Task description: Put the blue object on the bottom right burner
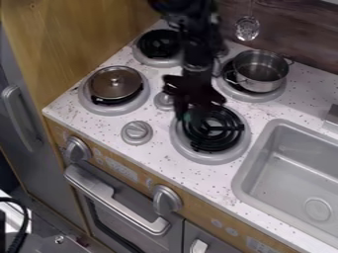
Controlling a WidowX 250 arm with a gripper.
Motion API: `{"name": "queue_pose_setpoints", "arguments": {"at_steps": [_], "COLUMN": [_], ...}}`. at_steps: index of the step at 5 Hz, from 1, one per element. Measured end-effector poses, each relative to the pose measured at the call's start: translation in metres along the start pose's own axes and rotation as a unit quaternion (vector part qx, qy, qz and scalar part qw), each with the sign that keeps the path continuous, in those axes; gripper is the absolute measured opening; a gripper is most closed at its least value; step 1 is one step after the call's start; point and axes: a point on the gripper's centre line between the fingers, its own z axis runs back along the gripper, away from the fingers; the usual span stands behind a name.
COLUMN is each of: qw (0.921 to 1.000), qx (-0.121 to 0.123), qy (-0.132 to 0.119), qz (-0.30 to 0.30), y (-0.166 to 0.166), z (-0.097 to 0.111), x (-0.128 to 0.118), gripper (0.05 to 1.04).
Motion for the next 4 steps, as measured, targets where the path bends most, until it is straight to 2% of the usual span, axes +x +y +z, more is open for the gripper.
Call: {"name": "queue_pose_setpoints", "arguments": {"at_steps": [1,2,3,4], "qw": [0.9998,0.9994,0.9990,0.9978], "qx": [-0.003,-0.001,0.003,0.028], "qy": [0.012,0.026,0.041,0.055], "qz": [-0.015,-0.021,-0.019,-0.025], "y": [-0.016,-0.024,-0.022,-0.013], "z": [-0.013,-0.021,-0.022,-0.020], "x": [-0.001,-0.003,-0.002,-0.006], "gripper": [0.410,0.459,0.770,0.991]}}
